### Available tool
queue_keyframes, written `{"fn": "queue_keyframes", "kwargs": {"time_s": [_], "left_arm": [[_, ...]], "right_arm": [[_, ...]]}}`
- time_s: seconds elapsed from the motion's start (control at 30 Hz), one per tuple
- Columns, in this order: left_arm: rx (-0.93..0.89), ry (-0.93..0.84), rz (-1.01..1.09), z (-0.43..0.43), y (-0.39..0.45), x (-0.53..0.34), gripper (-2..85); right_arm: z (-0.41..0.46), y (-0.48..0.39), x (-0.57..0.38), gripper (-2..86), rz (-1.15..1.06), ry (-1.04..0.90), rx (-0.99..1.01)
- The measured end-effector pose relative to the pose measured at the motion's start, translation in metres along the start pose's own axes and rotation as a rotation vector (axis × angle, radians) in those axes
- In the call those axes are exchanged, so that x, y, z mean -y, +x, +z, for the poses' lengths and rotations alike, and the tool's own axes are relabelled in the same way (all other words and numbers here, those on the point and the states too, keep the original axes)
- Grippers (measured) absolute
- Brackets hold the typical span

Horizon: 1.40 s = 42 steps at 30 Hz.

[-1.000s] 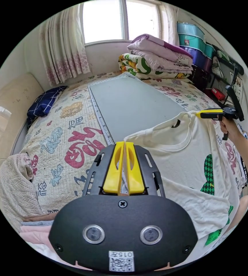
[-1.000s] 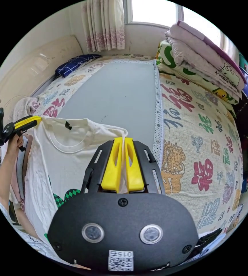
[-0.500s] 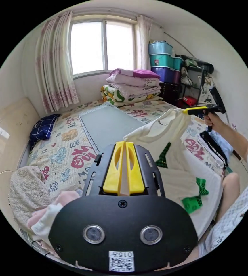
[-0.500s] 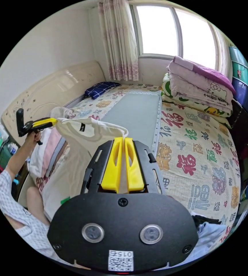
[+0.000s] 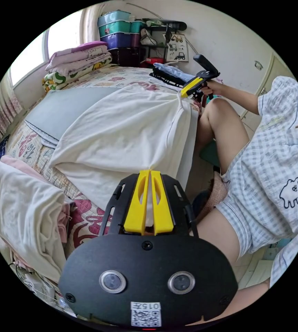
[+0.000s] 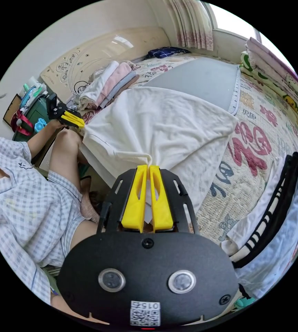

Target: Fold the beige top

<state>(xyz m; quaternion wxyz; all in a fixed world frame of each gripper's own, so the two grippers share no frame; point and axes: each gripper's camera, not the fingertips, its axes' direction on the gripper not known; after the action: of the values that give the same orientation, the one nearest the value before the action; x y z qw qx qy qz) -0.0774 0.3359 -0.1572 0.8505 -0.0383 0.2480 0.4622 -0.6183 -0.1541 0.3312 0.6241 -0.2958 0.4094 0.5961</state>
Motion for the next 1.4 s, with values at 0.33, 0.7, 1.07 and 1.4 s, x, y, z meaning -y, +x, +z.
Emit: {"fn": "queue_keyframes", "kwargs": {"time_s": [0.33, 0.7, 1.07, 1.4], "left_arm": [[0.045, 0.104, -0.172, -0.032, 0.023, -0.006, 3.2], [0.066, -0.029, 0.062, 0.019, 0.049, 0.045, 6.3], [-0.007, 0.113, 0.014, -0.023, 0.047, 0.014, -0.5], [-0.014, -0.029, 0.046, 0.004, 0.053, 0.006, 0.0]], "right_arm": [[-0.036, 0.012, -0.043, 12.1, 0.009, 0.034, -0.073], [-0.052, 0.048, -0.059, 13.5, 0.069, 0.040, -0.020], [-0.104, 0.077, -0.060, 13.3, 0.012, 0.042, 0.028], [-0.116, 0.096, -0.026, 11.8, -0.032, -0.241, -0.088]]}}
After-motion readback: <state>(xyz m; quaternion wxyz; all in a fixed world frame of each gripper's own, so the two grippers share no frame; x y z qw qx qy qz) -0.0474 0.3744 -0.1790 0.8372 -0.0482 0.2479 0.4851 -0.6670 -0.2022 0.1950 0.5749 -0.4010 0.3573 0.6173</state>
